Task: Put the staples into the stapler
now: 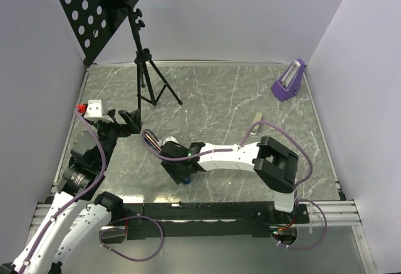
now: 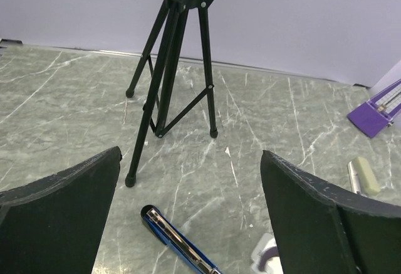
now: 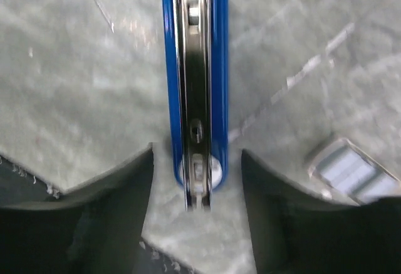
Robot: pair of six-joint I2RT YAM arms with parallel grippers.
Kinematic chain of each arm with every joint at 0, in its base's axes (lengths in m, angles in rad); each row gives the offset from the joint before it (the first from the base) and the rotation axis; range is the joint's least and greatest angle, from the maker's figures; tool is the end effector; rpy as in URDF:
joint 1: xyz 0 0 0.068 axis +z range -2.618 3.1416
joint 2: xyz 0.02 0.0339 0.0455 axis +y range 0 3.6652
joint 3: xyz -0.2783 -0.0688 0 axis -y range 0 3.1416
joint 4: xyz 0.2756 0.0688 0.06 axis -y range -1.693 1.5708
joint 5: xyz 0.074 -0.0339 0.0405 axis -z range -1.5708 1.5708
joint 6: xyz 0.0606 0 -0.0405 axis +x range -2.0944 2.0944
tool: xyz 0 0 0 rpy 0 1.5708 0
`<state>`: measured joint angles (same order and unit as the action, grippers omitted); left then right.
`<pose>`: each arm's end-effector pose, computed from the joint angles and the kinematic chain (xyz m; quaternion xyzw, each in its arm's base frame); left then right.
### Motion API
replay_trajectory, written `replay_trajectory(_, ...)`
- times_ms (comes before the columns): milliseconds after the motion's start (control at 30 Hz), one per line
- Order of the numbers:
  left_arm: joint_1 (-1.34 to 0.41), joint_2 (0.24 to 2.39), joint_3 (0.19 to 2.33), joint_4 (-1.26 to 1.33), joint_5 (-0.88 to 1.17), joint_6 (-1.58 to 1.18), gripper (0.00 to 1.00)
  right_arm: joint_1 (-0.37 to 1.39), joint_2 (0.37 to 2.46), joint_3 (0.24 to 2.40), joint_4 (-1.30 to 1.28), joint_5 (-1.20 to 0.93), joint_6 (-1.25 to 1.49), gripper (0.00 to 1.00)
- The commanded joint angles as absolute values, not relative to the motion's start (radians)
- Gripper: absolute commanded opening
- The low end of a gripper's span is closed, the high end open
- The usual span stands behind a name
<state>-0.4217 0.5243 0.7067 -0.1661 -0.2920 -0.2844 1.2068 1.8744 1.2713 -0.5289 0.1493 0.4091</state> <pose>0.1634 -0.0542 0.3640 -0.0559 0.6993 -0.1481 0.6970 0.1583 0.3903 0.1509 -0.3630 0.9032 0.1066 0.2026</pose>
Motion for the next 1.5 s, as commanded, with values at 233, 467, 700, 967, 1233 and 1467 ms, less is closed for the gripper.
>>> replay_trajectory(233, -0.397, 0.474, 0.707, -0.136, -0.333, -0.322, 0.97, 1.140, 1.475, 1.206, -0.580, 0.221, 0.500, 1.00)
replay_trajectory(467, -0.397, 0.439, 0.718, -0.209, -0.394, -0.419, 0.97, 1.121, 1.215, 0.985, -0.313, 0.270, 0.454, 1.00)
replay_trajectory(700, -0.390, 0.411, 0.638, -0.116, -0.469, -0.399, 0.97, 0.997, 1.270, 0.995, -0.454, 0.233, 0.543, 0.99)
replay_trajectory(967, -0.282, 0.431, 0.658, -0.127, -0.368, -0.431, 0.97, 0.996, 1.543, 1.169, -0.672, 0.204, 0.606, 0.84)
replay_trajectory(1233, -0.282, 0.423, 0.657, -0.126, -0.330, -0.430, 0.97, 0.976, 1.686, 1.218, -0.703, 0.169, 0.650, 0.53)
replay_trajectory(1467, -0.282, 0.416, 0.657, -0.127, -0.328, -0.426, 0.97, 0.957, 1.736, 1.226, -0.690, 0.163, 0.667, 0.42)
